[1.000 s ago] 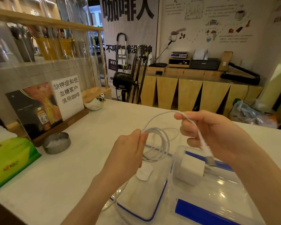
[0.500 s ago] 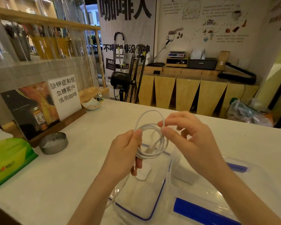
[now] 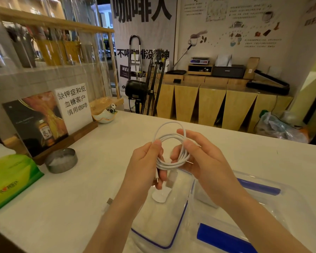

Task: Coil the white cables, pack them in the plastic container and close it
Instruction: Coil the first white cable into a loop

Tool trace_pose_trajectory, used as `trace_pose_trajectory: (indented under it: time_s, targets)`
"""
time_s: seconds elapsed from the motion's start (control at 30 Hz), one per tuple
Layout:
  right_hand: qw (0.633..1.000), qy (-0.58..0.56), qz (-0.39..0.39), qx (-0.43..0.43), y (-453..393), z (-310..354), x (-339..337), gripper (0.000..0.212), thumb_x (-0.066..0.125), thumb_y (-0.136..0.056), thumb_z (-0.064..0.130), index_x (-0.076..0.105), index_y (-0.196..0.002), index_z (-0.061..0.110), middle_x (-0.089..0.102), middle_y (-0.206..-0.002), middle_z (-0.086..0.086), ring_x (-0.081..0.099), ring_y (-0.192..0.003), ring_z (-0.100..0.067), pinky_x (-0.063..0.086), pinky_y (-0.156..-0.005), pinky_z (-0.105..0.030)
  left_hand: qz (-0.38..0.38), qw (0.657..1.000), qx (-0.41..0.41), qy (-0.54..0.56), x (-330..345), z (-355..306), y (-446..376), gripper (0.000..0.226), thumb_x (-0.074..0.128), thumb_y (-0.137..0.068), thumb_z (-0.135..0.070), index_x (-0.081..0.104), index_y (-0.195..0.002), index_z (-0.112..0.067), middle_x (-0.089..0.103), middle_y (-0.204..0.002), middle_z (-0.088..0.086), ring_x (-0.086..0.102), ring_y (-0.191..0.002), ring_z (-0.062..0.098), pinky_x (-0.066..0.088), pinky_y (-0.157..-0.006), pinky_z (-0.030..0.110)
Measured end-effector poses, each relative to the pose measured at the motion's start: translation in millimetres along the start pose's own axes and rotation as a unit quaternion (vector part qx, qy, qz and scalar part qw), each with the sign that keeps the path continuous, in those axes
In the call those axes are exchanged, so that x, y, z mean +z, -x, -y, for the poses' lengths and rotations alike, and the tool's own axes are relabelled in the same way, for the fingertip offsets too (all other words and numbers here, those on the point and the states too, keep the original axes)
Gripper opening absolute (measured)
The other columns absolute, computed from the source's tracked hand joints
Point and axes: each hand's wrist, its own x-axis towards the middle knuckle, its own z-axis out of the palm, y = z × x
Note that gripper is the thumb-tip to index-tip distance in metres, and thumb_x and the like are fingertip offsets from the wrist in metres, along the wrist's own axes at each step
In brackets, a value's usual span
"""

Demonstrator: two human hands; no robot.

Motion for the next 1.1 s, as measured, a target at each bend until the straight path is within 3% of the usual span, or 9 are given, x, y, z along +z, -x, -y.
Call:
trace_pose_trajectory:
  time_s: [0.1,0.23,0.37,0.5,0.67,0.8,0.83,0.93,1.1]
  targets:
    - [0.999,-0.011,-0.001,0.035,-1.9,-0.6,0.7,0.026,0.038,-0.094,0.026,0.058,-0.108,0.017,0.058,-0.062,-0.002,0.056,-0.054,-0.01,0.051,-0.057,-0.024,-0.006,1.0,-0.006,0.007,4.2,0.9,-2.1,0.038,0.036,-0.095,-0.027,0.045,-0.062,-0.012,0.044,-0.031,-0.003,0.039,-0.028,0.01,0.031,-0.029,0.016]
    - [0.994,-0.034,-0.019,0.101,-3.3,2.8,1.4,0.044,0.033,-0.093,0.037,0.056,-0.069,0.008,0.049,-0.049,-0.001,0.043,-0.042,-0.01,0.038,-0.044,-0.02,-0.005,0.999,-0.001,0.033,10.8,3.3,-1.6,0.038,0.036,-0.095,-0.029,0.046,-0.063,-0.012,0.045,-0.032,-0.002,0.039,-0.028,0.012,0.031,-0.03,0.016]
    - [0.992,0.004,0.004,0.127,-4.9,11.6,-8.9,0.045,0.031,-0.094,0.039,0.063,-0.078,0.011,0.039,-0.044,0.001,0.031,-0.039,-0.009,0.026,-0.038,-0.019,-0.016,0.998,0.009,0.065,6.2,-0.3,-4.7,0.038,0.037,-0.096,-0.029,0.046,-0.062,-0.014,0.044,-0.032,-0.002,0.036,-0.027,0.01,0.029,-0.03,0.014]
    - [0.988,0.061,0.013,0.144,-8.1,26.7,-29.2,0.031,0.042,-0.09,0.016,0.067,-0.074,0.007,0.038,-0.049,-0.003,0.028,-0.041,-0.01,0.022,-0.035,-0.019,-0.032,0.992,0.006,0.118,-12.0,-7.5,-14.6,0.039,0.039,-0.095,-0.027,0.047,-0.059,-0.015,0.042,-0.033,-0.003,0.034,-0.026,0.008,0.026,-0.028,0.013]
    - [0.983,0.044,0.079,0.159,-6.7,34.3,-45.0,0.029,0.039,-0.089,0.006,0.067,-0.081,0.004,0.045,-0.052,-0.005,0.038,-0.044,-0.012,0.033,-0.039,-0.02,-0.053,0.996,0.015,0.077,-7.7,-4.1,-14.6,0.038,0.037,-0.095,-0.027,0.045,-0.061,-0.013,0.043,-0.032,-0.004,0.035,-0.027,0.009,0.027,-0.029,0.012]
    - [0.973,0.056,0.161,0.158,-2.4,36.4,-44.4,0.021,0.059,-0.069,0.017,0.071,-0.086,0.012,0.069,-0.068,-0.002,0.063,-0.067,-0.013,0.053,-0.066,-0.026,-0.104,0.992,0.077,0.002,0.5,-1.6,-13.2,0.037,0.034,-0.097,-0.027,0.045,-0.065,-0.01,0.047,-0.04,0.003,0.04,-0.029,0.006,0.033,-0.028,0.015]
    - [0.972,0.045,0.161,0.165,-2.1,37.2,-44.0,0.023,0.061,-0.065,0.018,0.072,-0.085,0.013,0.071,-0.07,-0.003,0.064,-0.067,-0.013,0.054,-0.064,-0.026,-0.118,0.988,0.103,-0.018,2.7,-0.5,-12.1,0.037,0.033,-0.097,-0.026,0.045,-0.065,-0.01,0.047,-0.043,0.006,0.041,-0.029,0.005,0.034,-0.028,0.015]
    - [0.969,-0.079,0.134,0.191,-2.0,39.8,-40.6,0.021,0.062,-0.062,0.007,0.071,-0.081,0.006,0.071,-0.068,-0.01,0.062,-0.047,-0.011,0.051,-0.04,-0.018,-0.157,0.972,0.166,-0.049,9.3,3.3,-7.7,0.037,0.032,-0.096,-0.025,0.044,-0.065,-0.01,0.048,-0.047,0.009,0.045,-0.031,0.007,0.037,-0.029,0.015]
    - [0.949,-0.249,0.036,0.188,-1.4,42.6,-34.9,0.023,0.06,-0.06,0.001,0.065,-0.082,-0.001,0.071,-0.062,-0.015,0.07,-0.051,-0.017,0.054,-0.041,-0.019,-0.166,0.964,0.203,-0.05,14.8,12.3,-5.9,0.035,0.033,-0.094,-0.029,0.044,-0.065,-0.014,0.055,-0.045,-0.006,0.051,-0.036,0.008,0.04,-0.031,0.016]
